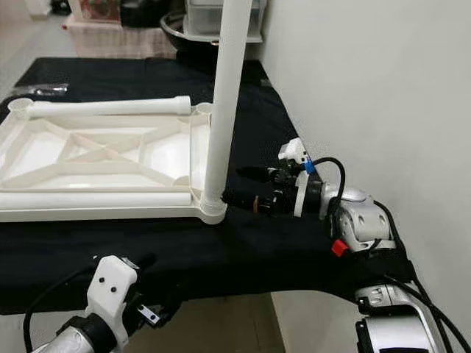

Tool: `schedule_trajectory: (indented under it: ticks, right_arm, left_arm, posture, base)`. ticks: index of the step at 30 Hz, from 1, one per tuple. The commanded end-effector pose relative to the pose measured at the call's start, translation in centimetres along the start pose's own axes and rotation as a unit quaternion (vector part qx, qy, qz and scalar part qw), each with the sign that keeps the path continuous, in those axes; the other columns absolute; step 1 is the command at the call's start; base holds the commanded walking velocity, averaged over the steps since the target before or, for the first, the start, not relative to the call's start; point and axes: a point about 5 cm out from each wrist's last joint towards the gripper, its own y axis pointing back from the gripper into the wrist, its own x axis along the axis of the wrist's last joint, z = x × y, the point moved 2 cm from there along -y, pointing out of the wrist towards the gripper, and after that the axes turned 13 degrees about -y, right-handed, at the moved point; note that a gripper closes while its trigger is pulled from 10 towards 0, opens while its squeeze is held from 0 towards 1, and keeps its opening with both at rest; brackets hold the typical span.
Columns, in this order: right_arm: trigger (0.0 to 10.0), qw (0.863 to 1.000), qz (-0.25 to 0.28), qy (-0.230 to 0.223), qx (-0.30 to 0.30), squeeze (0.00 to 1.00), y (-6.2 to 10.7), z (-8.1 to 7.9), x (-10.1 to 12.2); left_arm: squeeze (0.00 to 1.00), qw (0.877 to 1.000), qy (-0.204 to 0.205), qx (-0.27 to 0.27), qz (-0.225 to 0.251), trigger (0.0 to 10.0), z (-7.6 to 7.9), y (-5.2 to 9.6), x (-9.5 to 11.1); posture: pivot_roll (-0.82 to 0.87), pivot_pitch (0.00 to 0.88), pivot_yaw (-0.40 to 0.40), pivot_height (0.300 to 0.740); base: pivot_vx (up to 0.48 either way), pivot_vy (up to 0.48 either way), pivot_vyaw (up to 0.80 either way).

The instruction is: Building children table

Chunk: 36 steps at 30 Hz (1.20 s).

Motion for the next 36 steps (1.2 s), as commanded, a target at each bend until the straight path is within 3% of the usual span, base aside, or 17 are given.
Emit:
schedule_trajectory:
  ticks: [1,12,36]
  right_arm:
    - [10.0,1.0,-0.003,0.015,0.001,0.0,-0.3,0.0,0.3]
    - [10.0,1.0,0.005,0.021,-0.004,0.0,-1.9,0.8,1.1]
    - [10.0,0.996,0.049,0.056,0.042,0.0,-6.1,-0.6,3.1]
  left_arm:
    - [0.0,1.0,-0.004,0.003,-0.005,10.0,0.1,0.2,0.0]
    - [0.0,1.0,-0.01,0.002,-0.004,10.0,0.1,0.4,0.2]
    - [0.0,1.0,-0.006,-0.004,0.001,10.0,0.6,0.3,0.3]
  posture:
    - [0.14,0.172,-0.092,0.74]
    - [0.15,0.172,-0.098,0.74]
    - [0.15,0.154,-0.105,0.74]
  base:
    - [0.0,0.0,0.0]
    - [0.0,0.0,0.0]
    - [0.0,0.0,0.0]
